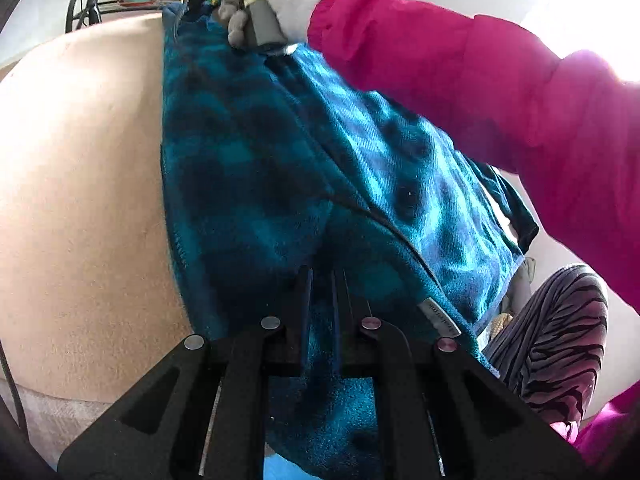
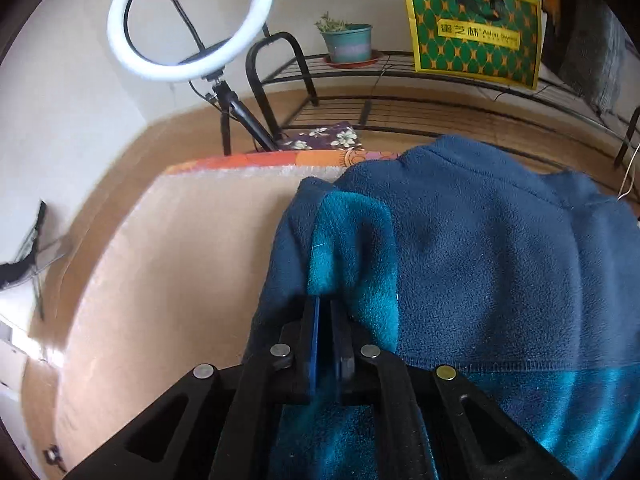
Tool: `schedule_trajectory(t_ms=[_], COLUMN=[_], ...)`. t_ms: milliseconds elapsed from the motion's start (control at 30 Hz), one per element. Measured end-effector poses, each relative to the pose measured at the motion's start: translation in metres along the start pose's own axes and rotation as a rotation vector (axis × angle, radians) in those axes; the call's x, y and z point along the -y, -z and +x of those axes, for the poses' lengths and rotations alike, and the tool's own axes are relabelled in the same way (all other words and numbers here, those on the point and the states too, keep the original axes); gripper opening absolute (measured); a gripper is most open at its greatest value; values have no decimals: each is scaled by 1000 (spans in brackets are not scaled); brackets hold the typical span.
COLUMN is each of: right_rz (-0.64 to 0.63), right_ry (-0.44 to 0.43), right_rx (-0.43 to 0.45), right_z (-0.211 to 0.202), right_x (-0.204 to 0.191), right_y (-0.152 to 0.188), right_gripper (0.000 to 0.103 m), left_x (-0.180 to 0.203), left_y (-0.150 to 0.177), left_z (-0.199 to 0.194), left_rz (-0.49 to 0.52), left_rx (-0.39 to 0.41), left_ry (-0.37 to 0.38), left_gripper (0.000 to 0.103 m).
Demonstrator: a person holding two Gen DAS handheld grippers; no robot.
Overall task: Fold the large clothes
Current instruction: 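Grasp the shirt edge near the collar yoke with the right tool while the left tool holds the shirt, then open both tools and lift them away from the shirt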
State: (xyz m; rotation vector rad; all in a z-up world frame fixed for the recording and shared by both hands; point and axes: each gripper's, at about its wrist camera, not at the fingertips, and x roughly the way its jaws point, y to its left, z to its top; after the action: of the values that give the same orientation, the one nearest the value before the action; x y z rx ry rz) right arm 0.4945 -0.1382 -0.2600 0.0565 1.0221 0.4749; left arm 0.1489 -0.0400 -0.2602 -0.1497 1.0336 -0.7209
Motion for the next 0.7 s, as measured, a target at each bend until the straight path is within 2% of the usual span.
schedule_trajectory(t_ms=[67,133,200,267,333,467,567,700], right_rz=[-32,-62,-74,-74,-73,-49,7,29], right_ry=[-1,-14,6,67,129,94,24,-22], right_rx=[8,63,93,52,-27,21,73,151], right_z=[-8,-18,-18,0,23,13,-25,-108], right_x=[-8,-18,-21,-19,-14,-9,-4,-2], right_y=[-5,-14,-22,-30,-26,-19,-15,-2], right_gripper=[5,7,22,21,19,19,21,24], left_x=[1,6,10,14,19,30,35,47], left_y=[1,2,4,7,12,20,24,31], left_z=[1,2,3,4,5,5,3,-7], left_rz=[5,21,39,60,94,149,170,214], left_rx=[-5,-9,-15,-18,-17,-7,-7,-3], left_ry=[3,4,-1,-12,-28,-60,-47,-50], left_gripper=[5,5,5,5,5,6,6,6])
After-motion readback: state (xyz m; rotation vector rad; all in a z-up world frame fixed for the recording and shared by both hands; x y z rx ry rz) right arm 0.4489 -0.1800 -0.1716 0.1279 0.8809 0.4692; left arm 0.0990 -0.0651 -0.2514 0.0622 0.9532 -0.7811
